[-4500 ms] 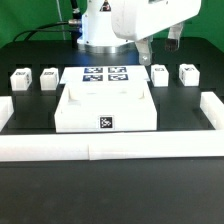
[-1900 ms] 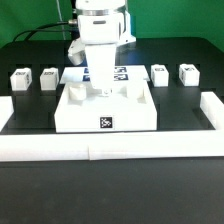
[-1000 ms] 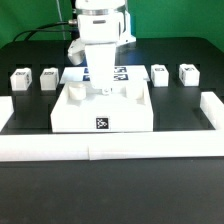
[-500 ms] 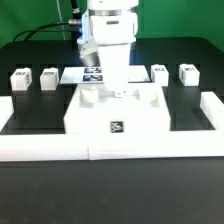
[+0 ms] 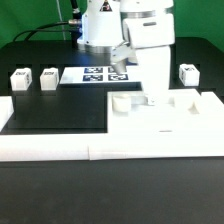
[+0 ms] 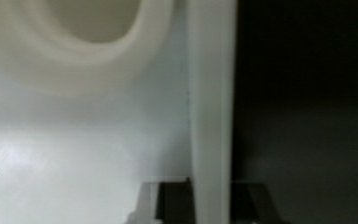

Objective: Assemble square table

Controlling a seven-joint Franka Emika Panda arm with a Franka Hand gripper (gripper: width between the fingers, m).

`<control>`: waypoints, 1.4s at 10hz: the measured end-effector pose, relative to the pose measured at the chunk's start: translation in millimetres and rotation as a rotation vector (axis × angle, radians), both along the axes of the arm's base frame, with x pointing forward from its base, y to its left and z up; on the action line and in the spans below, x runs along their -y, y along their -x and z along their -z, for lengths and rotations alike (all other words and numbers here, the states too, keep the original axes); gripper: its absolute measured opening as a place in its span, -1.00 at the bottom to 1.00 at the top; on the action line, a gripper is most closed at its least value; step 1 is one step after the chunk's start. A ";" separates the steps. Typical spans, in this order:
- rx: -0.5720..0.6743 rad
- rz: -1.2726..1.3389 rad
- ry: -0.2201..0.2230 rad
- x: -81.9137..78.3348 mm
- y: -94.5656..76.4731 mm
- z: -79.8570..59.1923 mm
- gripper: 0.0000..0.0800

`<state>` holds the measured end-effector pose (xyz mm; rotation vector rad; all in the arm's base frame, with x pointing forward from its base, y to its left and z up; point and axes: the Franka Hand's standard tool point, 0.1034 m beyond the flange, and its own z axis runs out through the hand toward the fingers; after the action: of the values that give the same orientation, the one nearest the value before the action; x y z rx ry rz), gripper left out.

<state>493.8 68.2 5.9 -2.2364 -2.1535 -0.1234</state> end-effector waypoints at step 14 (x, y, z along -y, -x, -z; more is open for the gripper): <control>-0.020 0.010 0.012 2.5 1.1 1.5 0.62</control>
Offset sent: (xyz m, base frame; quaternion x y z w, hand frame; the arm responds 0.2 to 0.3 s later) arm 0.0000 0.0000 0.0000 0.0000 0.0000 0.0000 1.0000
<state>492.6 65.7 4.4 -2.2455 -2.1390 -0.0876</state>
